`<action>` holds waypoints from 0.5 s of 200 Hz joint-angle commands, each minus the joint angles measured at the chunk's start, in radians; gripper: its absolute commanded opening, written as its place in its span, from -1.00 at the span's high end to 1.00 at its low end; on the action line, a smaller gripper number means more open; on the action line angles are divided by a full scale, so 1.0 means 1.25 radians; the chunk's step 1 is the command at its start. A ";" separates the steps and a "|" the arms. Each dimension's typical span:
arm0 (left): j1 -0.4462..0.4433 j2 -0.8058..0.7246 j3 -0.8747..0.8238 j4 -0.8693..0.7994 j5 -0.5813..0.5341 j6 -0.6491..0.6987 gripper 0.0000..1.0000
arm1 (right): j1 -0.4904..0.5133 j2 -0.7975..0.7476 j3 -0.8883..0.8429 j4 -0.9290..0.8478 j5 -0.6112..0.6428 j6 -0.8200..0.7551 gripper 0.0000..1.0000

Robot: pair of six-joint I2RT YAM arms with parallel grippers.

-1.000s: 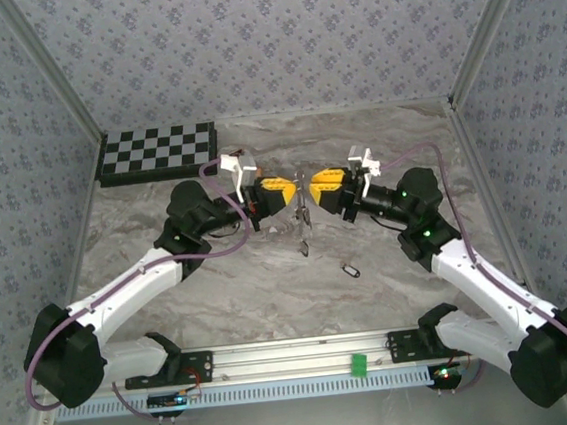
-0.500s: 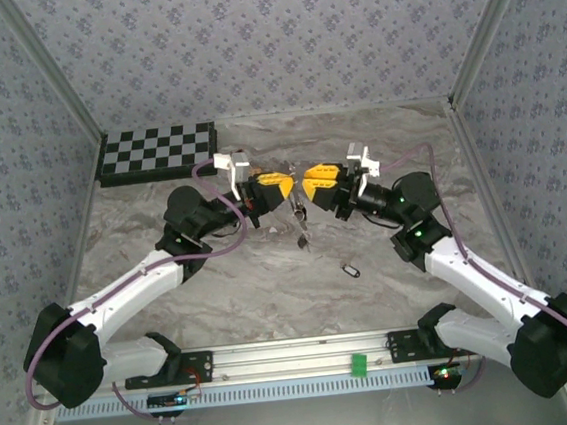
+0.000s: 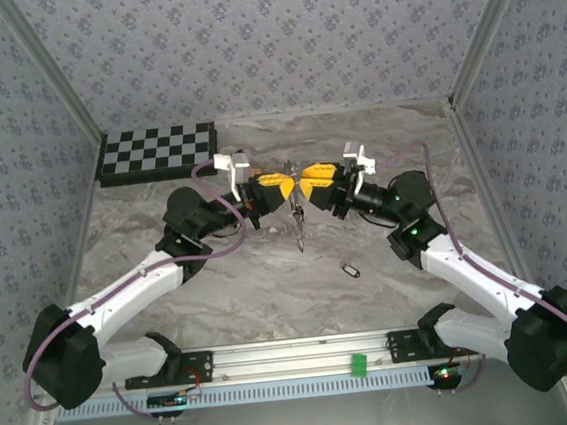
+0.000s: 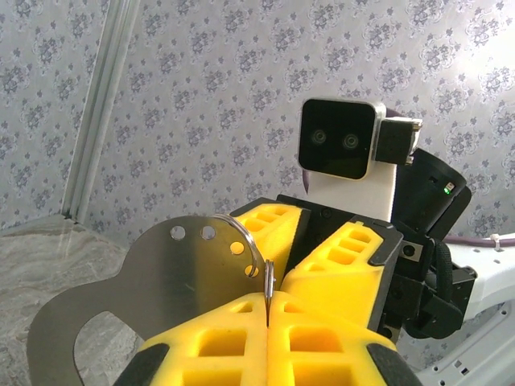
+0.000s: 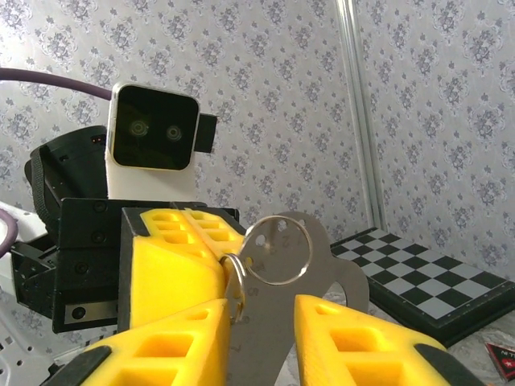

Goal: Put the keys on the keyring

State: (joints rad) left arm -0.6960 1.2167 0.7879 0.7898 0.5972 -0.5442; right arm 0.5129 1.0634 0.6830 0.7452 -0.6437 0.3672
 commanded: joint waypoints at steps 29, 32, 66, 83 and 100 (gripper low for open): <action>-0.006 -0.026 0.014 0.047 0.007 -0.002 1.00 | -0.005 0.000 0.005 0.040 -0.001 0.018 0.39; -0.007 -0.026 0.015 0.047 0.008 -0.002 1.00 | -0.006 0.000 0.007 0.041 -0.006 0.018 0.38; -0.009 -0.015 0.020 0.054 0.018 -0.008 1.00 | -0.003 0.011 0.019 0.037 -0.034 0.022 0.38; -0.010 -0.015 0.021 0.052 0.022 -0.007 1.00 | -0.003 0.017 0.024 0.036 -0.038 0.025 0.39; -0.012 -0.016 0.023 0.049 0.026 -0.004 1.00 | -0.002 0.019 0.025 0.039 -0.040 0.027 0.39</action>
State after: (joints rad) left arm -0.7010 1.2118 0.7879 0.7891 0.5980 -0.5442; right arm 0.5110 1.0813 0.6834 0.7605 -0.6743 0.3820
